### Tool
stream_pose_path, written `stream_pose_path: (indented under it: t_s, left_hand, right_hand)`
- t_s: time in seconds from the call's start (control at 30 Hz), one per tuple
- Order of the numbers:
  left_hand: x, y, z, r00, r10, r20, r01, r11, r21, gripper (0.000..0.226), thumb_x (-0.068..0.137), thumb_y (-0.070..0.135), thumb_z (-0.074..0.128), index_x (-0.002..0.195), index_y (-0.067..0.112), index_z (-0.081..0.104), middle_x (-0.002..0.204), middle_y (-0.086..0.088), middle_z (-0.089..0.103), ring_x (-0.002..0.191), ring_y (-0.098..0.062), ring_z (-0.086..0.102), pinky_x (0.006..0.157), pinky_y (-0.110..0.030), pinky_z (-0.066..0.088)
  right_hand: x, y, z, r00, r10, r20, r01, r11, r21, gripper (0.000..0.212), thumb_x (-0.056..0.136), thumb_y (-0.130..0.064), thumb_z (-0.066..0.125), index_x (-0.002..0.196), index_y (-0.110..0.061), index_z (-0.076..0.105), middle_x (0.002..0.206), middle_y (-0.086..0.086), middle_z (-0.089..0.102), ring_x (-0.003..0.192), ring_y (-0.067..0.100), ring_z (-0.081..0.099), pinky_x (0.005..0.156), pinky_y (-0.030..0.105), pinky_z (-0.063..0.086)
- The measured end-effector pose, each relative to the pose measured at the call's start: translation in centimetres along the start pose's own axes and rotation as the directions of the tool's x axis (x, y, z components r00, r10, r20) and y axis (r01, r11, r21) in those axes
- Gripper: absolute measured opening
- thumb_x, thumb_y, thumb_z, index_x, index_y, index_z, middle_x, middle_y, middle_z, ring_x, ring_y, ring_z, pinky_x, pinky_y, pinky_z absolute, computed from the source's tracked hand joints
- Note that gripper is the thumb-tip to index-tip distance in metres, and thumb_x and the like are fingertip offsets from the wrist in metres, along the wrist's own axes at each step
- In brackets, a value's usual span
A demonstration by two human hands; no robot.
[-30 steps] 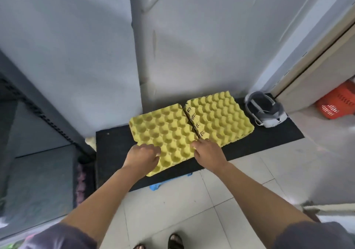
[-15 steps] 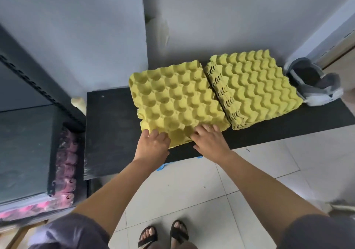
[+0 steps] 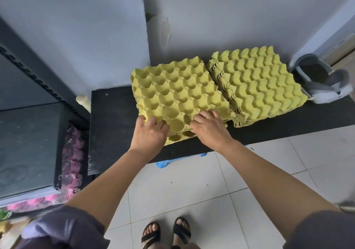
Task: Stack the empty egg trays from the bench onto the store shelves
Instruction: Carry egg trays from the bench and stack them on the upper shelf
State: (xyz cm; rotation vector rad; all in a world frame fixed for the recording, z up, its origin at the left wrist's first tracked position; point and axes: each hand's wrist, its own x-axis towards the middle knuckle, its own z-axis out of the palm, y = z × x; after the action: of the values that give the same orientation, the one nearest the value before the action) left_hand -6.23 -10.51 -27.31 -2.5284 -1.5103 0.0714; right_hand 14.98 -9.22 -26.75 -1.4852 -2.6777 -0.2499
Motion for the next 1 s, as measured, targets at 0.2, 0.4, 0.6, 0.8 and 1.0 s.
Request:
stream_pose_path:
  t_s: [0.2, 0.4, 0.6, 0.8, 1.0]
  left_hand:
    - [1.4, -0.9, -4.9, 0.997, 0.032, -0.064, -0.037, 0.997, -0.073, 0.025, 0.047, 0.007, 0.079, 0.060, 0.014, 0.058, 0.053, 0.004, 0.053, 0.051, -0.023, 0.050, 0.062, -0.032, 0.044]
    - [2.6, -3.1, -9.0, 0.996, 0.021, -0.087, -0.032, 0.992, -0.124, 0.022, 0.065, 0.028, 0.081, 0.065, 0.019, 0.061, 0.054, 0.009, 0.056, 0.055, -0.017, 0.058, 0.068, -0.030, 0.045]
    - [2.0, -2.9, -8.6, 0.999, 0.032, 0.013, -0.031, 0.995, -0.091, 0.019, 0.076, 0.032, 0.074, 0.072, 0.018, 0.062, 0.062, 0.008, 0.060, 0.061, -0.017, 0.060, 0.070, -0.031, 0.042]
    - [1.3, -1.6, -7.4, 0.985, -0.081, 0.150, 0.086, 0.996, -0.027, 0.037, 0.085, 0.043, 0.059, 0.111, 0.019, 0.048, 0.093, 0.007, 0.062, 0.092, -0.020, 0.056, 0.084, -0.037, 0.034]
    - [1.8, -3.2, -10.5, 0.987, -0.085, -0.137, 0.077, 0.995, -0.065, 0.043, 0.037, 0.001, 0.080, 0.075, 0.011, 0.060, 0.053, 0.004, 0.054, 0.048, -0.022, 0.051, 0.056, -0.033, 0.042]
  right_hand:
    - [0.7, 1.2, -3.0, 0.984, 0.164, 0.065, -0.167, 0.985, 0.042, 0.031, 0.057, -0.013, 0.086, 0.083, -0.014, 0.069, 0.095, 0.004, 0.060, 0.085, 0.029, 0.059, 0.069, 0.043, 0.050]
    - [2.8, 3.1, -7.8, 0.967, 0.080, 0.242, -0.094, 0.994, 0.050, 0.018, 0.088, -0.026, 0.065, 0.094, -0.010, 0.068, 0.107, 0.006, 0.056, 0.096, 0.028, 0.057, 0.068, 0.034, 0.049]
    - [3.4, 3.1, -7.8, 0.937, 0.004, 0.350, -0.031, 0.997, 0.071, 0.028, 0.096, -0.036, 0.051, 0.092, -0.013, 0.065, 0.111, 0.001, 0.053, 0.097, 0.022, 0.054, 0.065, 0.030, 0.043]
    - [2.5, 1.8, -7.0, 0.987, -0.010, 0.158, 0.017, 0.999, -0.048, 0.029, 0.046, -0.016, 0.093, 0.057, -0.019, 0.067, 0.070, -0.005, 0.060, 0.061, 0.020, 0.056, 0.048, 0.020, 0.028]
    - [3.5, 1.8, -10.8, 1.000, -0.005, -0.007, 0.005, 1.000, -0.014, 0.027, 0.050, -0.014, 0.091, 0.061, -0.013, 0.066, 0.071, 0.000, 0.058, 0.060, 0.024, 0.055, 0.048, 0.025, 0.038]
